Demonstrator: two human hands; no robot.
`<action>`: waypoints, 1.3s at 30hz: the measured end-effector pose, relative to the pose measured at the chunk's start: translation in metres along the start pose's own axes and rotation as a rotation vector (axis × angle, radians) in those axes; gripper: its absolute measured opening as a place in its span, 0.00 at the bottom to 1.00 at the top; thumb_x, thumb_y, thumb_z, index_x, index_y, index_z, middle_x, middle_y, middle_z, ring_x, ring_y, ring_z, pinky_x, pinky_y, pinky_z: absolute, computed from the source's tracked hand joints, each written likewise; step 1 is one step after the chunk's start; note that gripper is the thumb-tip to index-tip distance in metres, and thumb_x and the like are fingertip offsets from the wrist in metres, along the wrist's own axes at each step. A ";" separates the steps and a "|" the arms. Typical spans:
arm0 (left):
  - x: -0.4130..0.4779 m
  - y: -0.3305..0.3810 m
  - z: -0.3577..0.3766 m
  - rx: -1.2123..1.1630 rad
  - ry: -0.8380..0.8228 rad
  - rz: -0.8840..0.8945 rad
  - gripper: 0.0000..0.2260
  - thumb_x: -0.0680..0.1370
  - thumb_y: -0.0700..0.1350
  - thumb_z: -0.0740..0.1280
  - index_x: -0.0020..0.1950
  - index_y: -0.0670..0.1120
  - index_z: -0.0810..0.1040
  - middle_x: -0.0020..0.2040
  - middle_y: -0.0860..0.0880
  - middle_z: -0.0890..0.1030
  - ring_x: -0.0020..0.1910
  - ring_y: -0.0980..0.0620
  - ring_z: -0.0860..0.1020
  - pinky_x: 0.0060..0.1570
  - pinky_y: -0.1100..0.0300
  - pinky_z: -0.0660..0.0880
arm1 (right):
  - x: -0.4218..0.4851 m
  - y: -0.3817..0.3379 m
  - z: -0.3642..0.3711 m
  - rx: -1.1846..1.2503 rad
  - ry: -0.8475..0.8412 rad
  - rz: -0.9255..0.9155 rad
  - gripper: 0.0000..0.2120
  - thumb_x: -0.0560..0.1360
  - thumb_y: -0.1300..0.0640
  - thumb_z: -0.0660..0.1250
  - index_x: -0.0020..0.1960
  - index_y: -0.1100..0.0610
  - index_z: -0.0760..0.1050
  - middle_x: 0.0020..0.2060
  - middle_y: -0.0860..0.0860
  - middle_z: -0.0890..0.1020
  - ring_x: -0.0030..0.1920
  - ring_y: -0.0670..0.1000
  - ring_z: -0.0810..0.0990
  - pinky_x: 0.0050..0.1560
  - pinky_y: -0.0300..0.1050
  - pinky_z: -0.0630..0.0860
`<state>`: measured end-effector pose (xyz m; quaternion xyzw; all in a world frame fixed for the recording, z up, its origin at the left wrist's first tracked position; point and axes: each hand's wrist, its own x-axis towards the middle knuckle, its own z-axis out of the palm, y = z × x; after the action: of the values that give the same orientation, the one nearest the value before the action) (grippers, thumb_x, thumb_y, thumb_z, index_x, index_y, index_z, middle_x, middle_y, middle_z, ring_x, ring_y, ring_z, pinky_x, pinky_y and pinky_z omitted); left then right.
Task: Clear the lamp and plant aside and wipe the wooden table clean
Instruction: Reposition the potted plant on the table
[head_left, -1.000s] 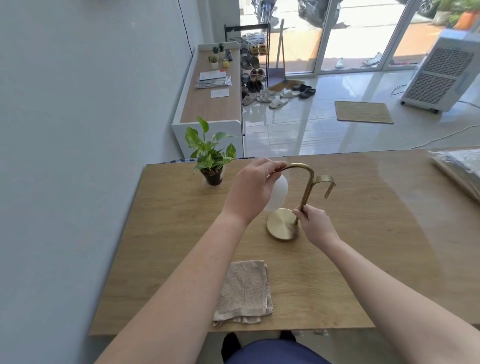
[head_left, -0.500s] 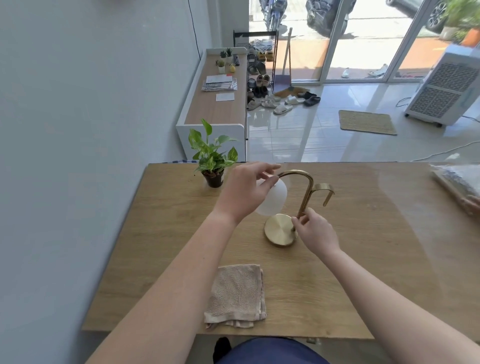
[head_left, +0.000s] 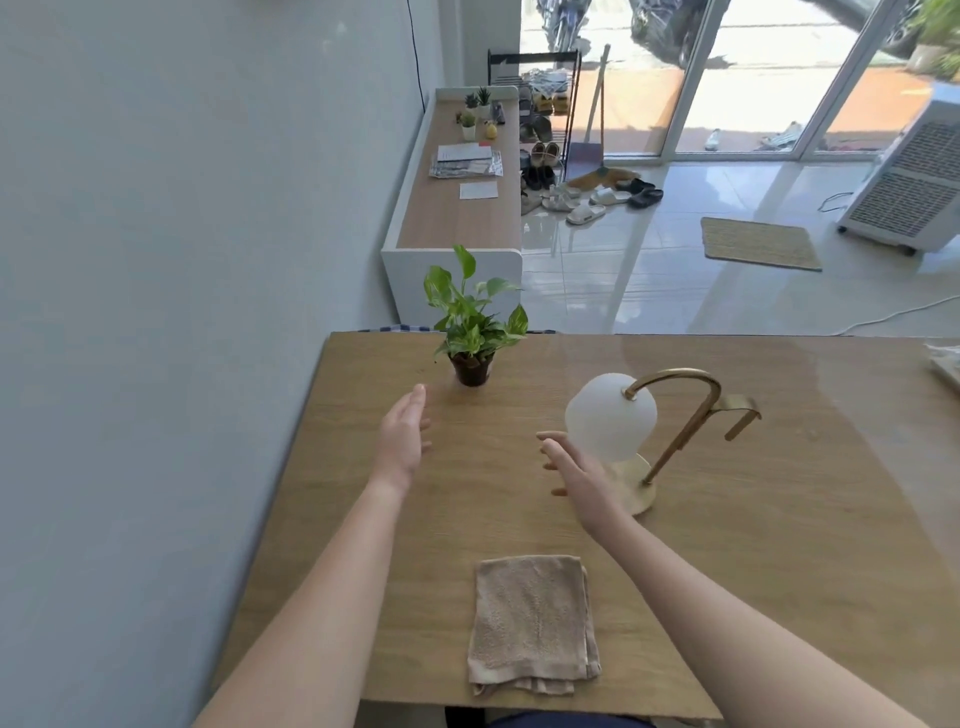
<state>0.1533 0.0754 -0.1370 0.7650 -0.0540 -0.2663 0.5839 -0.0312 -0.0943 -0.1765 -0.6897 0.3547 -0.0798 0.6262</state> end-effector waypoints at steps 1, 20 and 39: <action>0.008 -0.001 -0.006 -0.025 -0.022 -0.035 0.26 0.87 0.64 0.54 0.78 0.51 0.74 0.71 0.53 0.79 0.68 0.48 0.78 0.58 0.51 0.77 | 0.009 -0.004 0.010 0.027 -0.028 0.026 0.14 0.86 0.42 0.60 0.64 0.43 0.80 0.61 0.46 0.82 0.63 0.49 0.80 0.62 0.56 0.79; 0.151 -0.018 0.000 -0.121 -0.274 -0.202 0.36 0.83 0.73 0.47 0.81 0.54 0.72 0.76 0.53 0.77 0.72 0.47 0.76 0.71 0.39 0.74 | 0.169 -0.027 0.091 0.518 0.141 0.232 0.28 0.86 0.33 0.51 0.73 0.47 0.79 0.71 0.47 0.79 0.71 0.52 0.76 0.66 0.64 0.79; 0.156 -0.017 0.012 -0.221 -0.317 -0.191 0.26 0.84 0.71 0.52 0.78 0.61 0.69 0.67 0.61 0.78 0.75 0.51 0.72 0.75 0.39 0.71 | 0.180 -0.030 0.091 0.452 0.072 0.166 0.20 0.87 0.37 0.52 0.67 0.41 0.79 0.68 0.43 0.82 0.69 0.48 0.79 0.69 0.64 0.77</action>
<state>0.2765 0.0091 -0.2080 0.6465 -0.0432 -0.4419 0.6204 0.1638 -0.1277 -0.2276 -0.4973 0.4056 -0.1300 0.7559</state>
